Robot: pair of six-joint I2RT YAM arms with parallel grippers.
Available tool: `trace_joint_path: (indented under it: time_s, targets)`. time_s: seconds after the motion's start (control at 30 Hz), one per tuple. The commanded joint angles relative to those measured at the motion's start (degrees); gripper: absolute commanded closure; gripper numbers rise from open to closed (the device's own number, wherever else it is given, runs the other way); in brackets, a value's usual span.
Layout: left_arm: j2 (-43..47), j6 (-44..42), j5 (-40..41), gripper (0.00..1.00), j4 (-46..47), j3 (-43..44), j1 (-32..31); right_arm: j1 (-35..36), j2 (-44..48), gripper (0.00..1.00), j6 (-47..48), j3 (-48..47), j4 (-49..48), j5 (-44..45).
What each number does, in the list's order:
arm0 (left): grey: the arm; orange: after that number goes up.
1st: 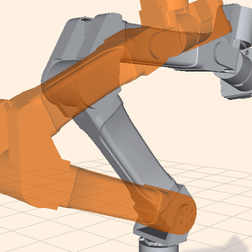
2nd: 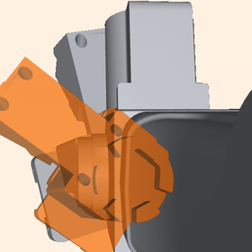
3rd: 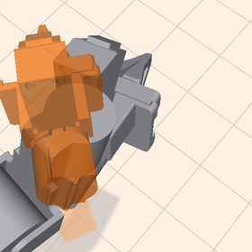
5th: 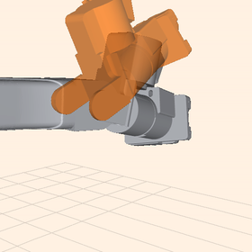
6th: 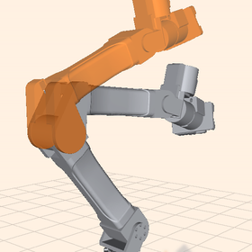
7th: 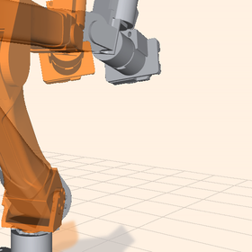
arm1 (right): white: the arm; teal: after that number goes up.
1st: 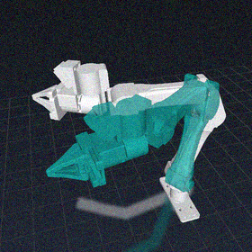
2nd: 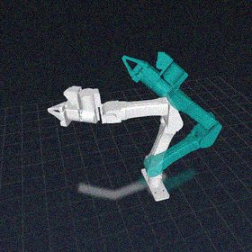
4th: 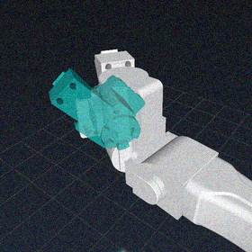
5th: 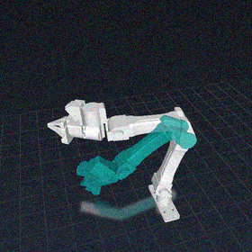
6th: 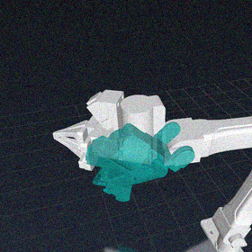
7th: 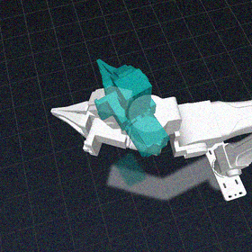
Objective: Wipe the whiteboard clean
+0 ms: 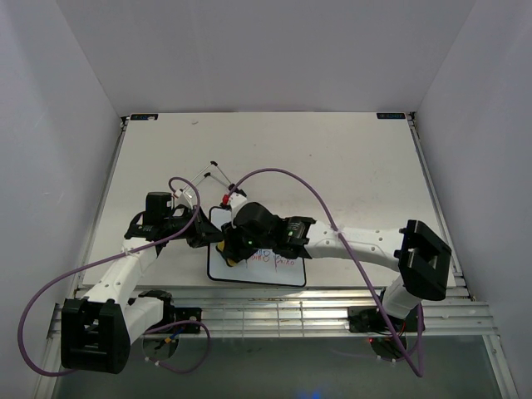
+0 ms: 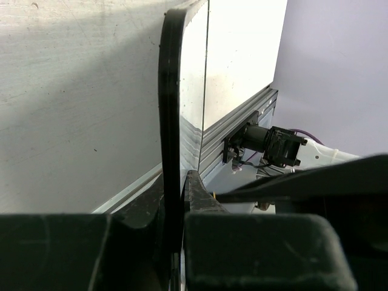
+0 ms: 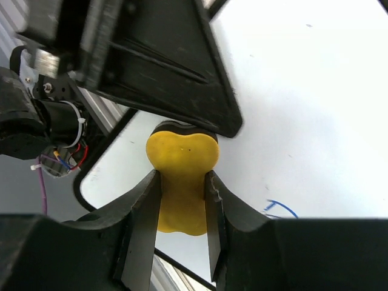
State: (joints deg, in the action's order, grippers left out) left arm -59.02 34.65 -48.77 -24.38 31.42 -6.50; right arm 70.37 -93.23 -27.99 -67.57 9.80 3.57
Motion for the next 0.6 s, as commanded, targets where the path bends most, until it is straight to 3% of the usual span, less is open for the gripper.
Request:
trace_joint_path:
  time_s: [0.0, 0.47, 0.57]
  targets:
    - [3.04, -1.87, 0.61, 1.0, 2.15, 1.1, -0.97, -3.65, -3.9, 0.77, 2.24, 8.58, 10.86, 5.39]
    - [3.13, -1.87, 0.7, 1.0, 2.15, 1.19, -0.97, -7.88, 2.17, 0.78, 2.33, 18.35, 6.2, 1.62]
    - [3.13, -1.78, 1.14, 1.0, 2.15, 1.1, -0.97, -7.27, 5.15, 0.78, 1.18, 21.32, -0.11, -3.47]
